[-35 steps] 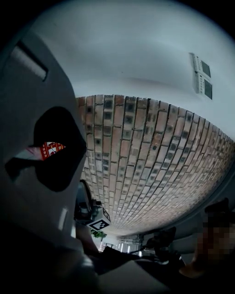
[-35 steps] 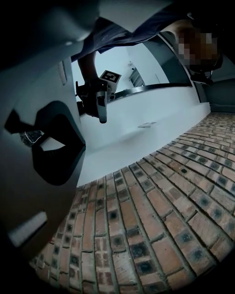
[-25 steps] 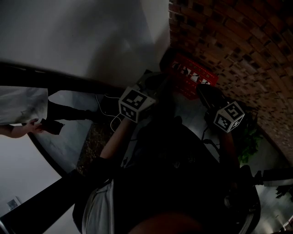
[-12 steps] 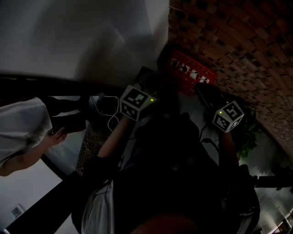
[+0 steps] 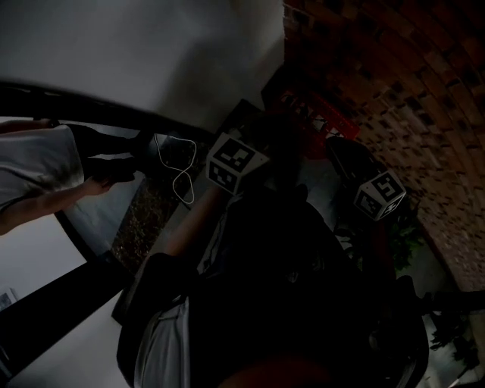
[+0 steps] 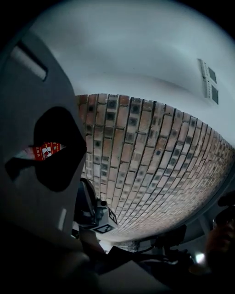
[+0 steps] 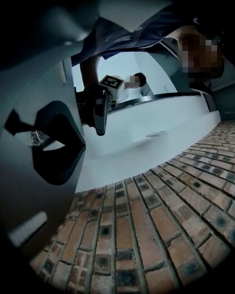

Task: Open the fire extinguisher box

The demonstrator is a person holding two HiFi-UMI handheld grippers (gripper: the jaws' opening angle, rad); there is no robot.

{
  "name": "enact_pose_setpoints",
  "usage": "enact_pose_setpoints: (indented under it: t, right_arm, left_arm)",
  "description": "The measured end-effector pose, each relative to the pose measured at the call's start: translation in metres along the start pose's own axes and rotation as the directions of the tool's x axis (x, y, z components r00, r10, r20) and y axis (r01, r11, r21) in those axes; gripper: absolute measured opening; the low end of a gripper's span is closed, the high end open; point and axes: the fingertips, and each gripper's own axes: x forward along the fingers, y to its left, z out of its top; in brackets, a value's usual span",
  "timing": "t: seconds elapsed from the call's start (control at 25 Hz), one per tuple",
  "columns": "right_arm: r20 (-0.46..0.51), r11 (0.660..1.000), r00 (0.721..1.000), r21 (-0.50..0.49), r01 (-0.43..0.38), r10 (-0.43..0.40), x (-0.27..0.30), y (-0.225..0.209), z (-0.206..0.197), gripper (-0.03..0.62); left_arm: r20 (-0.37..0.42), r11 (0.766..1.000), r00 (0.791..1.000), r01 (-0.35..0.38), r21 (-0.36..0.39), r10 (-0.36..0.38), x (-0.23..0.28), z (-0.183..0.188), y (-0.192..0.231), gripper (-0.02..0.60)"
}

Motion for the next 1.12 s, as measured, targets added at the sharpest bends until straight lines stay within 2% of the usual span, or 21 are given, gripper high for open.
enact_pose_setpoints:
  t: [0.16, 0.36, 0.6, 0.8, 1.12]
  right_arm:
    - [-0.045, 0.993, 0.993, -0.039, -0.113, 0.111, 0.006, 0.006, -0.003, 0.002]
    - [-0.090, 0.965, 0.965, -0.067, -0.252, 0.246, 0.026, 0.029, 0.003, 0.002]
    - [-0.097, 0.935, 0.936, -0.073, -0.346, 0.339, 0.043, 0.050, 0.004, 0.002]
    - [-0.097, 0.928, 0.929, -0.073, -0.365, 0.357, 0.046, 0.057, 0.006, 0.002]
    - [-0.093, 0.957, 0.955, -0.046, -0.286, 0.281, 0.046, 0.044, 0.004, 0.002]
  left_arm:
    - [0.019, 0.996, 0.996, -0.088, -0.016, 0.088, -0.004, -0.001, -0.004, 0.003]
    - [0.076, 0.978, 0.975, -0.210, -0.012, 0.210, -0.029, 0.014, 0.000, 0.003]
    - [0.079, 0.963, 0.960, -0.270, 0.012, 0.268, -0.052, 0.013, 0.000, 0.003]
    - [0.056, 0.961, 0.960, -0.275, 0.008, 0.274, -0.057, 0.006, -0.001, 0.003]
    - [0.050, 0.970, 0.970, -0.240, 0.047, 0.237, -0.057, 0.011, 0.024, 0.003]
